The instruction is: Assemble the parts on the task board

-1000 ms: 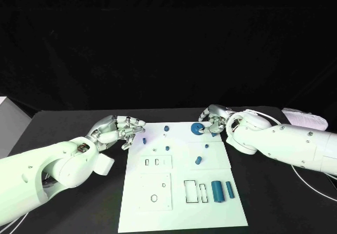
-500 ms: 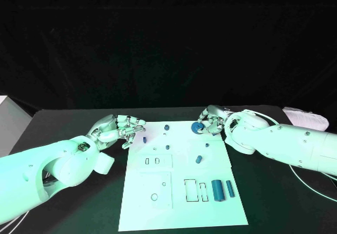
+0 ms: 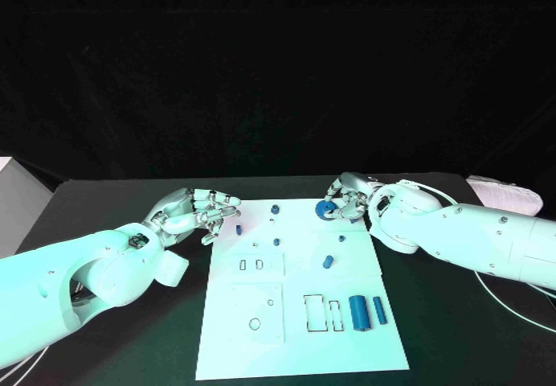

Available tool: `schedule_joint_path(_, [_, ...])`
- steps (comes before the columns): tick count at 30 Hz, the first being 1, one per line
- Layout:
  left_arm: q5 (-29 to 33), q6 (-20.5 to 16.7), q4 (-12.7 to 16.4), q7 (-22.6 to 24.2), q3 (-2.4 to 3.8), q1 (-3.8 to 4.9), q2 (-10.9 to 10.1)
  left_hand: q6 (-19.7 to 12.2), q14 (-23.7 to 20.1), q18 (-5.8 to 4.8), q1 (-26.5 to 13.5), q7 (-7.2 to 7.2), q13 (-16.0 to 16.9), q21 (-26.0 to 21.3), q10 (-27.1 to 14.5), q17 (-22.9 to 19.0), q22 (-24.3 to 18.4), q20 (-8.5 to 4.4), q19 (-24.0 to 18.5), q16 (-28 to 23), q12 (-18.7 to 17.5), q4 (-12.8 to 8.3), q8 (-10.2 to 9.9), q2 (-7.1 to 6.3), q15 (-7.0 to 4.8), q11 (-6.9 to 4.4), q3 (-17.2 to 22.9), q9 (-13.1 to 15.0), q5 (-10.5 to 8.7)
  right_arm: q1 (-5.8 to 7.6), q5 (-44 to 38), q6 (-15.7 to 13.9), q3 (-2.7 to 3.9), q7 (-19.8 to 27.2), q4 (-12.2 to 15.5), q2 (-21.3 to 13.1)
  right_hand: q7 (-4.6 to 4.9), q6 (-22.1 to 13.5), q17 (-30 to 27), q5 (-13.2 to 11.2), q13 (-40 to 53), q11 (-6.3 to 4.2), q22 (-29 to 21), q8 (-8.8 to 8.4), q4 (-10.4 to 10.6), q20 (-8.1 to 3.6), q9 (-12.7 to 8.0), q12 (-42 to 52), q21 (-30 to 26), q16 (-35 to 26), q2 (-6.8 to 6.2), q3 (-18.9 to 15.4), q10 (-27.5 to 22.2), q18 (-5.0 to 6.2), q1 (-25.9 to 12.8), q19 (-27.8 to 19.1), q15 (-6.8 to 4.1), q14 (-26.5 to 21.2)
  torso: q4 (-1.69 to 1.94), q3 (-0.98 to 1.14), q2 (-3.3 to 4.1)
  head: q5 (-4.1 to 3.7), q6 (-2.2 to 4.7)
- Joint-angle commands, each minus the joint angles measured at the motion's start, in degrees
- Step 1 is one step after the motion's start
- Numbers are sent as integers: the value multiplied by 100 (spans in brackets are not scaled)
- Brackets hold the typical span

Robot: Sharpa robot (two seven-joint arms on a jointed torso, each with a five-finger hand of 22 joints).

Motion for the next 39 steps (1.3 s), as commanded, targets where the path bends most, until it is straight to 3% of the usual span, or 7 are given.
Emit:
schedule_joint_path(1, [16,108,9,15,4,10,5,-29,-15,-84,-50,-14,5,19,-47,7,5,16,3,3,12,8,-13,9,-4,-9,33,7,-19,-44,-275,24,-27,-34,23,13,-19,114,968,23,1365,-45,1509,45,-1,-3,-8,43,31,17,27,116,474,-38,82,600,-39,482,1,-2,-2,1,9])
schedule_joint_path(8, [16,112,2,16,4,10,11,-29,-15,-84,-50,-14,5,19,-47,7,5,16,3,3,12,8,-13,9,-4,-9,33,7,-19,-59,-943,-491,-27,-56,332,-28,-73,299,1001,82,1415,-92,1509,107,34,-34,-16,74,31,27,-17,323,519,-38,28,600,-78,490,-8,3,-6,7,31])
schedule_joint_path(12, [16,109,-2,14,4,10,23,-27,-14,-82,-46,-16,9,20,-48,9,2,16,-2,4,15,2,-11,17,-6,-11,46,10,-18,-53,-1220,-698,-25,-187,584,-75,-108,404,1017,61,1439,-123,1509,151,45,-59,-14,89,31,31,-75,391,540,-38,-68,600,-108,493,0,-8,-19,7,59])
schedule_joint_path(16, [16,108,-5,14,4,10,35,-27,-14,-82,-46,-16,9,20,-48,9,2,16,-2,4,15,2,-11,17,-6,-11,46,10,-18,-21,-1342,-814,-21,-255,761,-99,-126,450,1029,45,1446,-137,1509,173,42,-72,-12,94,31,35,-101,424,546,-38,-104,600,-122,496,11,-13,-23,-1,79])
schedule_joint_path(24, [16,103,-18,9,4,10,54,-27,-14,-82,-46,-16,9,20,-48,9,2,16,-2,4,15,2,-11,17,-6,-11,46,10,-18,38,-1430,-904,-17,-260,1109,42,-131,462,1042,44,1443,-142,1509,179,37,-76,-12,92,31,38,-103,439,544,-38,-104,600,-126,499,-2,-10,-14,11,116])
schedule_joint_path(30, [16,110,-13,6,4,10,81,-27,-14,-82,-46,-16,9,20,-48,9,2,16,-2,4,15,2,-11,17,-6,-11,46,10,-18,28,-1448,-848,-28,-220,1089,405,-125,443,1046,26,1435,-142,1509,166,36,-83,-22,86,31,39,-128,458,537,-38,-121,600,-131,499,21,-16,-1,7,127])
schedule_joint_path(39, [17,113,-9,-1,4,11,85,-27,-14,-82,-46,-16,9,20,-48,9,2,16,-2,4,15,2,-11,17,-6,-11,46,10,-18,-49,-1536,-808,-43,-240,711,858,-123,431,1051,9,1423,-141,1509,158,30,-85,-28,77,31,41,-134,477,526,-38,-120,600,-130,500,47,-20,9,21,100])
